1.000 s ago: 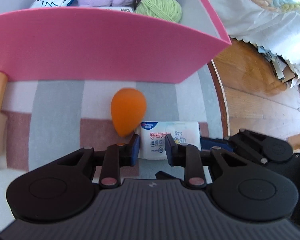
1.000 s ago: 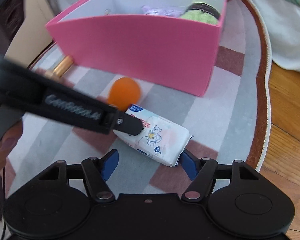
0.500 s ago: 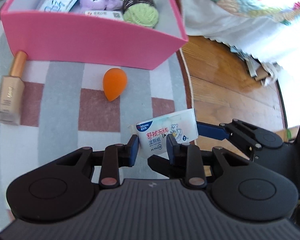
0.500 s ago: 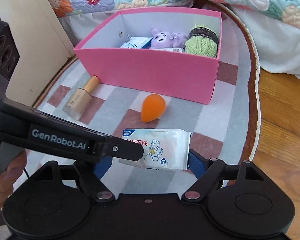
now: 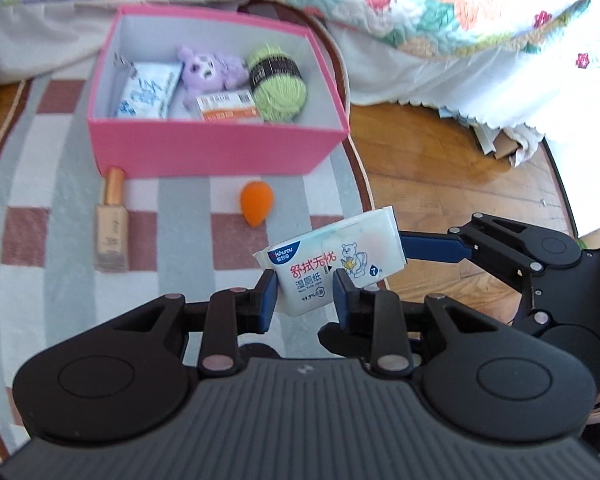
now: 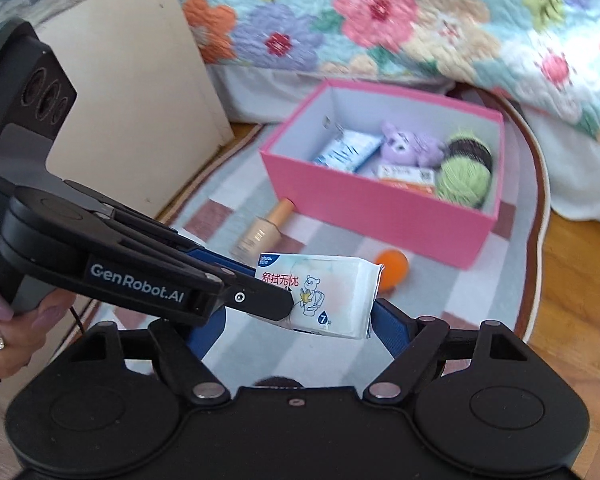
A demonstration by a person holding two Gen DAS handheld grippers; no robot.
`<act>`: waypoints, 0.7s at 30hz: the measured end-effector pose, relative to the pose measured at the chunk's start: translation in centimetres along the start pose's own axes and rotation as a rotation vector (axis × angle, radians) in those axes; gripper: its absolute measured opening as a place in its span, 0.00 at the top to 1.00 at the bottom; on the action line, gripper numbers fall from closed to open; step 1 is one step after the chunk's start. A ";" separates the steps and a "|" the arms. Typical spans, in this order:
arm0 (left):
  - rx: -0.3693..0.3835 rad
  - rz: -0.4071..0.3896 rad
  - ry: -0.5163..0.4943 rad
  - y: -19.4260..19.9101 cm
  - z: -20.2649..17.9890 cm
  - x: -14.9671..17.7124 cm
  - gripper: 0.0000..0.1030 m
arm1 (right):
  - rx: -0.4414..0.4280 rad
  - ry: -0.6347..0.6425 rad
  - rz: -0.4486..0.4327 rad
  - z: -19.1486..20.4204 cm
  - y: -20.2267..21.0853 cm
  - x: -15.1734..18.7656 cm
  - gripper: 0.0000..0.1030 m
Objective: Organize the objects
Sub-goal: 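Carry the white pack with the left tool into the pink box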
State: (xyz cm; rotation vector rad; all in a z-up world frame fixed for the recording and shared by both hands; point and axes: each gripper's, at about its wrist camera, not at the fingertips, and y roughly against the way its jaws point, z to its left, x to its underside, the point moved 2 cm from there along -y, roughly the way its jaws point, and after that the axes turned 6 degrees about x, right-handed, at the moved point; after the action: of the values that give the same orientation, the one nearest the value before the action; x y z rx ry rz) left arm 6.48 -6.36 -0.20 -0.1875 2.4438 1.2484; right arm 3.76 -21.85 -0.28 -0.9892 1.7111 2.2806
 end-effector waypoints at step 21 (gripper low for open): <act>-0.069 -0.086 -0.003 0.4 4.0 -12.2 0.77 | 0.004 0.013 -0.074 -0.3 -3.8 -12.1 0.50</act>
State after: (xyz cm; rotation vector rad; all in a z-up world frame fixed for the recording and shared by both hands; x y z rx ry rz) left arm 18.61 -3.59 2.88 -0.3061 2.3654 1.2957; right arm 15.05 -17.40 3.46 -1.0504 1.6552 2.2289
